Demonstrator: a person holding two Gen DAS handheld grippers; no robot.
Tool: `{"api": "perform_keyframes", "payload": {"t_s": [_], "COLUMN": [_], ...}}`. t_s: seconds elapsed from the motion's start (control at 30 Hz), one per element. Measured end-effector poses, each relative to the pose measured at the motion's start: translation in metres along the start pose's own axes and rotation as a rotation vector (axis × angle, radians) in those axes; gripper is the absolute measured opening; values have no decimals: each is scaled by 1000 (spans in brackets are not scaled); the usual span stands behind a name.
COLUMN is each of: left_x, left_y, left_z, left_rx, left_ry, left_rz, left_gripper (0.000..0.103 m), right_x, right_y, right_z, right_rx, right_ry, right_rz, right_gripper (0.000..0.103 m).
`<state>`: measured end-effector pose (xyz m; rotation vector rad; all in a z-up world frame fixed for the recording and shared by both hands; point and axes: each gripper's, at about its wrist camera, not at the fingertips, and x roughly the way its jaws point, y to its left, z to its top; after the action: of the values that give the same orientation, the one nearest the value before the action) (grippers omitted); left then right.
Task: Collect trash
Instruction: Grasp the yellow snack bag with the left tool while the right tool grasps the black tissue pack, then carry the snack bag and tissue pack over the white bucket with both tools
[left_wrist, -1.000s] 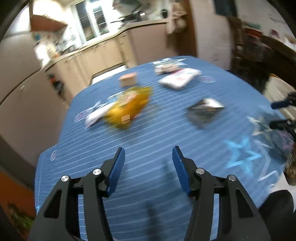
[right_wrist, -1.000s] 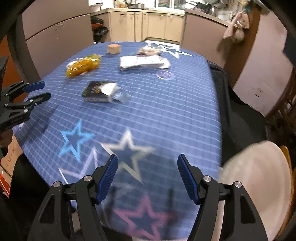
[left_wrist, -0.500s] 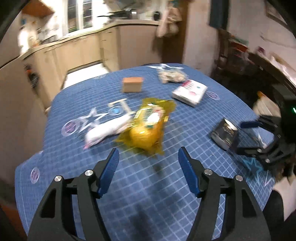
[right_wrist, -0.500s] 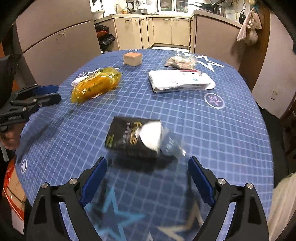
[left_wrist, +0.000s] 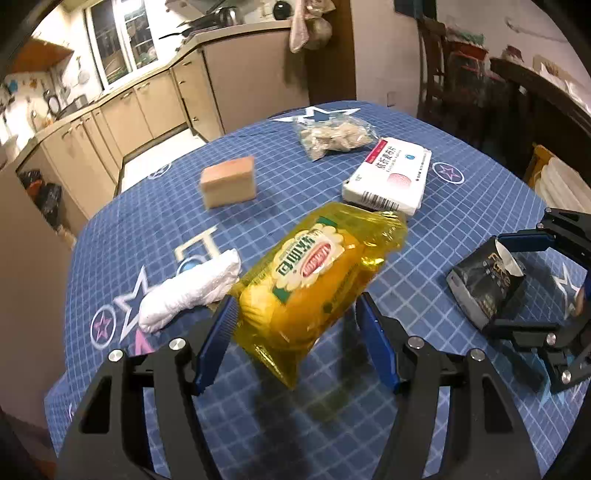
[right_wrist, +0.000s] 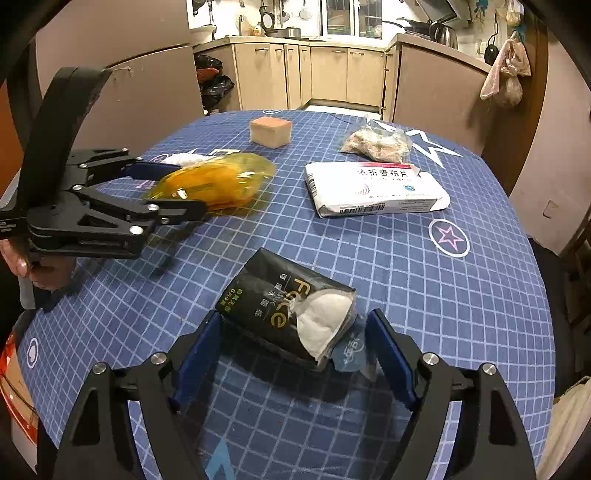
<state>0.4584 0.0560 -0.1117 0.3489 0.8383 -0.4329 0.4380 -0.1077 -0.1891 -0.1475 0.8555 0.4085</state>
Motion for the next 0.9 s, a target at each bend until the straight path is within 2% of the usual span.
{"api": "perform_keyframes", "payload": {"t_s": [0.07,0.1,0.17,0.37,0.5,0.63,0.7,0.8,0.9], "left_x": [3,4,2,-23,-40,-59,-69,-81,-90], "left_y": [-6,-10,-14,-34,-41,-47,-55,-64,-83], "left_z": [3,4,4,-22,-42,-58,-62,-63,-60], "left_rx": [20,29,21,25,-12,-70,-93,-127,-102], "left_ry": [0,-5,-9,-51,-41,-17,-3,1,-11], "left_rz": [5,9,-18,-83,-85,-59,-4,33,108], "left_gripper": [60,52,47,42,41,41,41,41,41], "right_x": [-2,-4,-11,-35,-57,-76,-84,-98,-115], "right_y": [-1,-2,-4,-13,-23,-33,-35,-38,-41], "right_z": [0,-2,-7,-35,-56,-70,-75,-80,-84], "right_rx": [-8,-8,0,41,106,170,176,180,183], "right_ry": [-9,-10,-15,-31,-54,-72,-73,-77,-88], "right_rz": [-17,-14,2,30,30,13,-8,-24,-50], "right_gripper": [55,53,43,37,35,35,34,33,32]}}
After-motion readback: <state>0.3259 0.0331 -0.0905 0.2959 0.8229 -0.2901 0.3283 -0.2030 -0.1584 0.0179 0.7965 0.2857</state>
